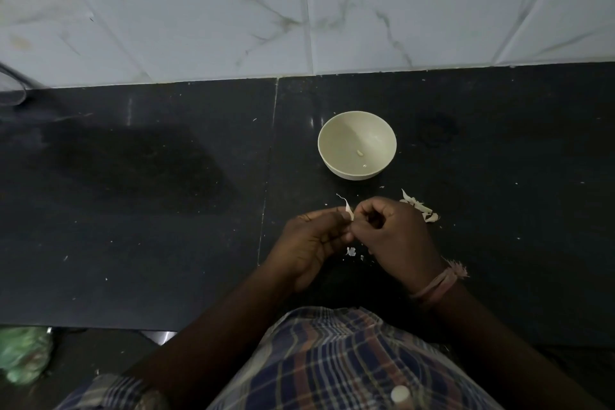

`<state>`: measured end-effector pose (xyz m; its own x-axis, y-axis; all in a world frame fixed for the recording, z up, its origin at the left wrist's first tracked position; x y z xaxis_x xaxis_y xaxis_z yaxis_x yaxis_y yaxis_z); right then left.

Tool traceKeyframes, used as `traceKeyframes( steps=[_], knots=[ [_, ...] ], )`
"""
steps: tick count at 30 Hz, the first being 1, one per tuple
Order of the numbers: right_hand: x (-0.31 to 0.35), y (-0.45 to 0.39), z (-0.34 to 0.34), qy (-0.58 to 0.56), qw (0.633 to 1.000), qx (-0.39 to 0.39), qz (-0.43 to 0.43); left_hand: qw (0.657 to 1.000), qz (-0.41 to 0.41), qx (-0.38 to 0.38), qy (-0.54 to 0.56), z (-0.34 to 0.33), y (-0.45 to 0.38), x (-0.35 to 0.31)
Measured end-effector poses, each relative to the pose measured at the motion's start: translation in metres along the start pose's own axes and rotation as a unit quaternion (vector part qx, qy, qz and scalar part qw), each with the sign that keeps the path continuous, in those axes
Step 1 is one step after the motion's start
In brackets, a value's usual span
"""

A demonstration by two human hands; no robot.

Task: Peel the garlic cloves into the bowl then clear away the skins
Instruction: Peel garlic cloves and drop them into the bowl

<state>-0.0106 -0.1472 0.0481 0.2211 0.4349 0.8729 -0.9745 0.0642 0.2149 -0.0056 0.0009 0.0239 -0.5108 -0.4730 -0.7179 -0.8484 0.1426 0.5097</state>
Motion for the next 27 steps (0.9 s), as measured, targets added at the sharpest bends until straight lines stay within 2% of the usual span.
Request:
traceKeyframes(
  steps=[4,12,17,20,23,27],
  knots=[
    [-0.003,-0.002,0.0,-0.014,1.0,-0.01,-0.007,0.999,0.015,0.021,0.022,-0.002,-0.001,-0.003],
    [-0.008,-0.003,0.0,0.018,0.999,-0.022,0.018,0.999,0.008,0.035,-0.017,-0.003,-0.003,-0.002],
    [-0.012,-0.015,0.008,0.049,0.995,-0.079,0.042,0.998,0.036,0.036,-0.021,-0.002,0.0,0.0],
    [-0.012,-0.019,0.012,0.049,0.994,-0.099,0.018,0.998,0.04,0.032,-0.03,-0.002,-0.001,0.002],
    [-0.015,-0.023,0.016,0.025,0.996,-0.089,-0.009,0.999,0.037,0.028,-0.022,0.001,-0.003,0.0],
    [-0.016,-0.016,0.009,-0.066,0.998,-0.014,-0.01,1.0,0.028,0.012,0.004,0.003,-0.007,0.001]
  ],
)
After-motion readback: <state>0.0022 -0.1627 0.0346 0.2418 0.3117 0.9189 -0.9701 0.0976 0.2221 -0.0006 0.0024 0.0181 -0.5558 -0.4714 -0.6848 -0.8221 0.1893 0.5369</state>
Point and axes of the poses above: each hand's wrist, its own y-axis away from the middle knuckle, its own z-axis out of the back of the hand, x = y × z, the point moved 2 cm from there along -y, towards the middle knuckle, and after that the axes turned 8 degrees about -z, right-handed, at the moved point
